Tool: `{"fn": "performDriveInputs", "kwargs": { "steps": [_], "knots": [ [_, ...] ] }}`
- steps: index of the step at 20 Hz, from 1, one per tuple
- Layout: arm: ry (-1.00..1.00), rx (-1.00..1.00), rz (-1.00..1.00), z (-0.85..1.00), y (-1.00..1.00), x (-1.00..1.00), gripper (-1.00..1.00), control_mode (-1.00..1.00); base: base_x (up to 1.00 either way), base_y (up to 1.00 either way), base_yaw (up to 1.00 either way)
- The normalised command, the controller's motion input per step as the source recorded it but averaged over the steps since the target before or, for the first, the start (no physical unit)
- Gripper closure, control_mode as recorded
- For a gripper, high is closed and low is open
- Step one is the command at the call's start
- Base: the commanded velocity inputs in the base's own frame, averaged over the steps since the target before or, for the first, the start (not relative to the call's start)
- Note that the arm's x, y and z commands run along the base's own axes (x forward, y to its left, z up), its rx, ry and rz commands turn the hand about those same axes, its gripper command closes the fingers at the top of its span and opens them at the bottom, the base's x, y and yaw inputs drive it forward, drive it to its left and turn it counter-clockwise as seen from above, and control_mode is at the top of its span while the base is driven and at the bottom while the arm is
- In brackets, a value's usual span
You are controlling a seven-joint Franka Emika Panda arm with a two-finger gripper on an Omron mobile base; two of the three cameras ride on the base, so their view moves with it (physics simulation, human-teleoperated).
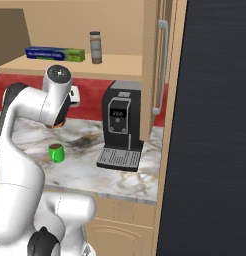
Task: Pick the cinnamon and honey bottle from the cabinet and place them next to the mug.
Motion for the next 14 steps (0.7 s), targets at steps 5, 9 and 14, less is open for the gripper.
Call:
{"fn": "performDriveInputs", "kwargs": {
  "steps": [5, 9, 14],
  "knots": [
    [-0.06, -0.01, 0.00, -0.48, 0.21, 0.09, 1.00, -1.00, 0.00, 0.00, 0.00],
    [-0.13, 0.00, 0.00, -0.94, 0.02, 0.07, 1.00, -1.00, 0.00, 0.00, 0.00],
    [-0.04, 0.00, 0.00, -0.85, 0.00, 0.02, 1.00, -1.00, 0.00, 0.00, 0.00]
  ]
}}
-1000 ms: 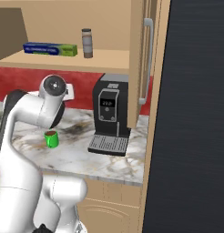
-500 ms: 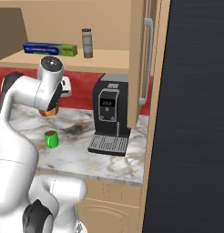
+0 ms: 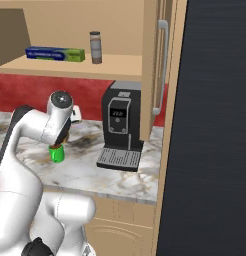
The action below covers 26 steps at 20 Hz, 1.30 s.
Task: Pick the cinnamon and honey bottle from the cabinet and place them next to the mug.
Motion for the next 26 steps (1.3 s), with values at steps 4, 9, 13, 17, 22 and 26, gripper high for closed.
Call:
{"fn": "performDriveInputs", "kwargs": {
  "steps": [4, 9, 13, 17, 22, 26],
  "knots": [
    [-0.01, 0.00, 0.07, -0.39, -0.01, 0.21, 1.00, -1.00, 0.00, 0.00, 0.00],
    [0.00, 0.03, 0.19, -0.09, -0.21, 0.40, 1.00, -1.00, 0.00, 0.00, 0.00],
    [0.00, 0.02, 0.24, 0.00, -0.37, 0.31, 1.00, -1.00, 0.00, 0.00, 0.00],
    [0.00, 0.07, 0.24, -0.15, -0.28, 0.31, 1.00, -1.00, 0.00, 0.00, 0.00],
    [0.00, 0.07, 0.18, -0.18, -0.06, 0.20, 1.00, -1.00, 0.00, 0.00, 0.00],
    [0.01, 0.00, 0.06, -0.27, 0.09, 0.08, 1.00, -1.00, 0.00, 0.00, 0.00]
  ]
}}
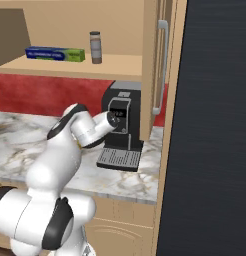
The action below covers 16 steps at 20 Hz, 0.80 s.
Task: Pick the cinnamon and honey bottle from the cabinet and place them next to the mug.
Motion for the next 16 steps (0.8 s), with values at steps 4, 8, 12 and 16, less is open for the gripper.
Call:
{"fn": "performDriveInputs", "kwargs": {
  "steps": [4, 8, 12, 16],
  "knots": [
    [0.02, 0.00, 0.02, -0.31, 0.23, 0.01, 1.00, -1.00, 0.00, 0.00, 0.00],
    [0.06, 0.00, 0.00, -0.26, 0.27, 0.00, 1.00, -1.00, 0.00, 0.00, 0.00],
    [0.01, 0.00, 0.00, -0.29, 0.09, 0.00, 1.00, -1.00, 0.00, 0.00, 0.00],
    [0.00, 0.00, 0.00, -0.24, 0.00, 0.00, 1.00, -1.00, 0.00, 0.00, 0.00]
  ]
}}
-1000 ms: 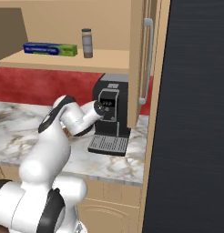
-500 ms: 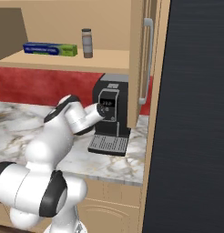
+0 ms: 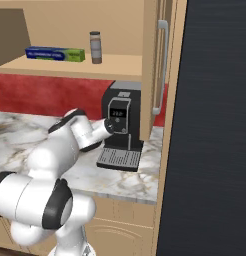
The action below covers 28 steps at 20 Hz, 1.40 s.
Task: Pick the cinnamon and honey bottle from the cabinet and place them next to the mug.
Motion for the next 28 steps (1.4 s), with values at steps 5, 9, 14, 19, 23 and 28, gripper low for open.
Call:
{"fn": "performDriveInputs", "kwargs": {
  "steps": [5, 9, 14, 19, 23, 28],
  "knots": [
    [0.00, 0.00, 0.00, -0.24, 0.06, 0.00, 1.00, -1.00, 0.00, 0.00, 0.00],
    [0.00, 0.00, 0.00, -0.23, 0.13, 0.00, 1.00, -1.00, 0.00, 0.00, 0.00],
    [0.00, 0.00, 0.00, -0.18, 0.08, 0.00, 1.00, -1.00, 0.00, 0.00, 0.00],
    [0.00, 0.00, 0.00, -0.06, 0.01, 0.00, 1.00, -1.00, 0.00, 0.00, 0.00],
    [0.00, 0.00, 0.00, 0.00, 0.00, 0.04, 1.00, -1.00, 0.00, 0.00, 0.00],
    [0.00, 0.00, 0.00, 0.00, 0.07, 0.17, 1.00, -1.00, 0.00, 0.00, 0.00]
  ]
}}
